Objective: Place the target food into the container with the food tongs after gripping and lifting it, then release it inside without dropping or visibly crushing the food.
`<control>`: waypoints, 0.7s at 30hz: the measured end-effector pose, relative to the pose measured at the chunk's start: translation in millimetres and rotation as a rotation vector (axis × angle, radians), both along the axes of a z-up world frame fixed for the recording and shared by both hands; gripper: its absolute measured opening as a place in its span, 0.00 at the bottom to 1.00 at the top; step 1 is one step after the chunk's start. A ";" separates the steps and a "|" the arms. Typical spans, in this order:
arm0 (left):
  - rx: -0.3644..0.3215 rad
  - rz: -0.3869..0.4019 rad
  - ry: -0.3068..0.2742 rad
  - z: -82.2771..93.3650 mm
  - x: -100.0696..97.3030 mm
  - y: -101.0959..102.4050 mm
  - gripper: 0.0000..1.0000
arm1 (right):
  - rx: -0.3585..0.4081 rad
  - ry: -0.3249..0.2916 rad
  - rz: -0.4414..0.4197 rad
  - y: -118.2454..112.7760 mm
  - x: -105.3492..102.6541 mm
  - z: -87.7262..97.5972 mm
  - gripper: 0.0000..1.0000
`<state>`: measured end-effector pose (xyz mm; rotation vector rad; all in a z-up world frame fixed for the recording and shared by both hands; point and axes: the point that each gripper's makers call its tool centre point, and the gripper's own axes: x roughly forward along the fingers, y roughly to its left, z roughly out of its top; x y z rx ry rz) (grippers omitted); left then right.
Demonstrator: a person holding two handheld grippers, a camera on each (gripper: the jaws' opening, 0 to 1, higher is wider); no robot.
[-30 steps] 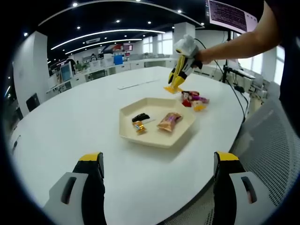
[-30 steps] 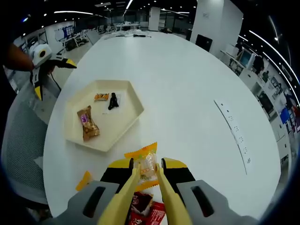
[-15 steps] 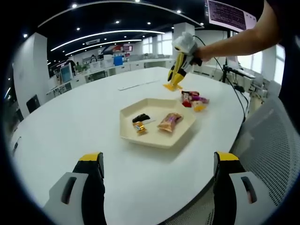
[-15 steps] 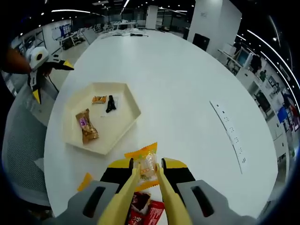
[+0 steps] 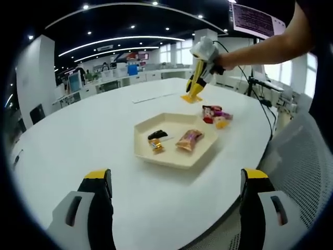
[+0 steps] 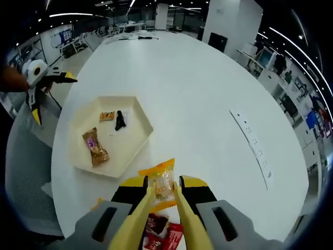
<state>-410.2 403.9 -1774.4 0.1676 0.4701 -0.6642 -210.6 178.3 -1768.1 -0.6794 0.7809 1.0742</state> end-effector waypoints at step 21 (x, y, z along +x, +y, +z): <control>-0.029 -0.017 -0.016 4.8 -0.7 -3.9 0.99 | 0.012 0.023 -0.025 24.8 -10.9 10.6 0.23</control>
